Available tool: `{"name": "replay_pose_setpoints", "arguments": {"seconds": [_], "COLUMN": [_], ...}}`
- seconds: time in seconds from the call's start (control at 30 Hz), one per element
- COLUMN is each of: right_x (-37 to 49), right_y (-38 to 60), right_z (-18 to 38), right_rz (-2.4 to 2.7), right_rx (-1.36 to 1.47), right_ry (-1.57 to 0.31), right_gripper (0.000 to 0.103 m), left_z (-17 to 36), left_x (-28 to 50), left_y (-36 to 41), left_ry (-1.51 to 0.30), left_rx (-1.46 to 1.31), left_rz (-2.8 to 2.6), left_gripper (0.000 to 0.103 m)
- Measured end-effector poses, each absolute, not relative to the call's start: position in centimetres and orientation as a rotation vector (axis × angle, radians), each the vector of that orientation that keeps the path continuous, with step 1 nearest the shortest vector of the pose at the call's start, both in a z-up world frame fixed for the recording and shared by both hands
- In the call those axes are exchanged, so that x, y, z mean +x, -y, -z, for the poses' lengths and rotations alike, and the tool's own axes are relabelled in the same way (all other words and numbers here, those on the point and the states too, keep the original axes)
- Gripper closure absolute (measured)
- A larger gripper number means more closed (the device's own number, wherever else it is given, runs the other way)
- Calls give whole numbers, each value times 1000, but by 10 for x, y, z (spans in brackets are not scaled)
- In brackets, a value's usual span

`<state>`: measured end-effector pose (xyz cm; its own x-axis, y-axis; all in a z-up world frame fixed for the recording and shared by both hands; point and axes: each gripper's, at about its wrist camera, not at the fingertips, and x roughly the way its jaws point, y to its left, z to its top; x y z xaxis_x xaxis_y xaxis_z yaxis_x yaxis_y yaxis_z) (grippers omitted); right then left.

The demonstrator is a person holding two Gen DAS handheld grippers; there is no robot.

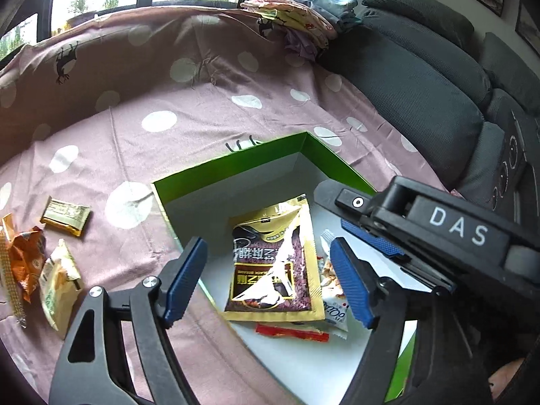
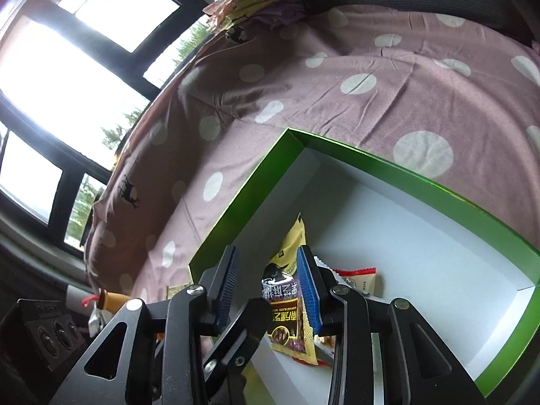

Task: Organize snacks
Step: 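Lower the gold bag into the green box and open the right gripper, then move the right gripper to the white-green rice cracker packet and grasp it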

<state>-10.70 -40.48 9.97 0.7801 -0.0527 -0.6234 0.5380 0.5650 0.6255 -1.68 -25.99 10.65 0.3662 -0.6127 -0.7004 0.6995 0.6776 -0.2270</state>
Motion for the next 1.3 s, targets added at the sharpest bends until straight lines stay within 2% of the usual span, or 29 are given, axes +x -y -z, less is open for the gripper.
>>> {"name": "replay_pose_setpoints", "arguments": {"seconds": [0.07,0.2,0.27,0.37,0.53,0.7,1.0,1.2,1.27,1.3], "right_x": [-108,-111,-108,-100,-78,-42,38,58,59,60], "right_y": [401,392,385,371,333,285,220,201,193,189], "right_z": [-105,-116,-121,-125,-131,-120,-79,-48,-44,-44], "right_rz": [380,380,364,334,247,121,129,61,42,43], "right_rx": [890,856,835,809,721,644,406,445,414,389], "right_ry": [-578,-531,-522,-532,-573,-689,-888,-938,-932,-940], "right_gripper": [61,43,40,28,28,28,28,28,33,41], "left_z": [-111,-118,-119,-115,-91,-63,-49,-41,-39,-39], "left_x": [-17,-12,-10,-8,-5,4,12,15,16,16], "left_y": [240,184,153,104,28,-23,-34,-36,-36,-36], "left_ry": [-833,-828,-832,-827,-874,-944,-1002,-1032,-1039,-1043], "left_rx": [88,-10,-37,-76,-175,-296,-291,-290,-290,-293], "left_rz": [818,717,635,482,277,161,108,93,97,101], "left_gripper": [19,15,14,4,4,4,4,4,4,4]}}
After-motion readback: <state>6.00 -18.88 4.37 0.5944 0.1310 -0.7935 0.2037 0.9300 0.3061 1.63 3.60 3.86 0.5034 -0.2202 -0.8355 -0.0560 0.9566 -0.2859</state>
